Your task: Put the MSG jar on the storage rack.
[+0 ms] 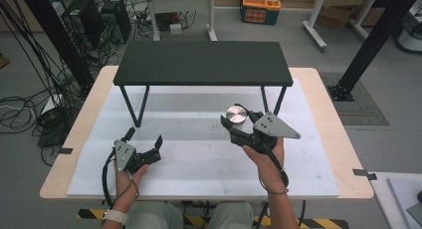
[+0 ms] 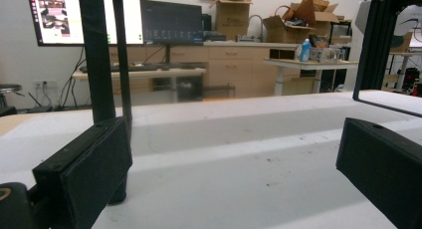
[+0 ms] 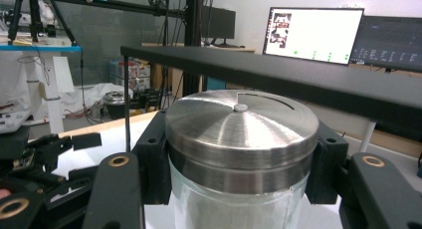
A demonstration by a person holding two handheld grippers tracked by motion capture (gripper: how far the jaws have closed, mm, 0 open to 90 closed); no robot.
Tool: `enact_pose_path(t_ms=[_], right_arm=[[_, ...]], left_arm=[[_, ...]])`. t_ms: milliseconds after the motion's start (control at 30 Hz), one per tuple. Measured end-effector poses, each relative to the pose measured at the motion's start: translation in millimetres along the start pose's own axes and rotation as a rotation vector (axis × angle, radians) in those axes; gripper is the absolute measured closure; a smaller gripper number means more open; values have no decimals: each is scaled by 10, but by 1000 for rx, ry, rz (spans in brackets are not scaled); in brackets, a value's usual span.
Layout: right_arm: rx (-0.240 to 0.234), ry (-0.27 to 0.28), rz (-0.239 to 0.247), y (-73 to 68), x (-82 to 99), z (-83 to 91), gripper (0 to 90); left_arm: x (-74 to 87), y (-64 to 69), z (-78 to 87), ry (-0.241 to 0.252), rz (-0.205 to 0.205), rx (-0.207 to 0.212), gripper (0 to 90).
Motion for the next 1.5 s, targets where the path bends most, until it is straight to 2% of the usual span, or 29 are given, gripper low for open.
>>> enact_pose_path(t_ms=[467,767,1233,1500], right_arm=[[-3,-3,18,100,-406,-42,423],[22,4,24,195,-672,-135,423],[62,17,0,402,-898,-281,423],[83,29,-1,543,-1060,-420,423]], left_arm=[[1,-5,0,0,0,3,14],[2,-5,0,1,1,3,13],[-1,-5,1,-1,0,3,14],[1,-4,0,0,1,2,14]])
Point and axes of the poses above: each handheld gripper's, and its own axes: z roughly backward along the jaws, x roughly out of its underside, y roughly to its right, the point moved 2 cm from there along -z, roughly forward along the jaws, and after that the axes turned 13 degrees about -x, right-handed, at the moved point
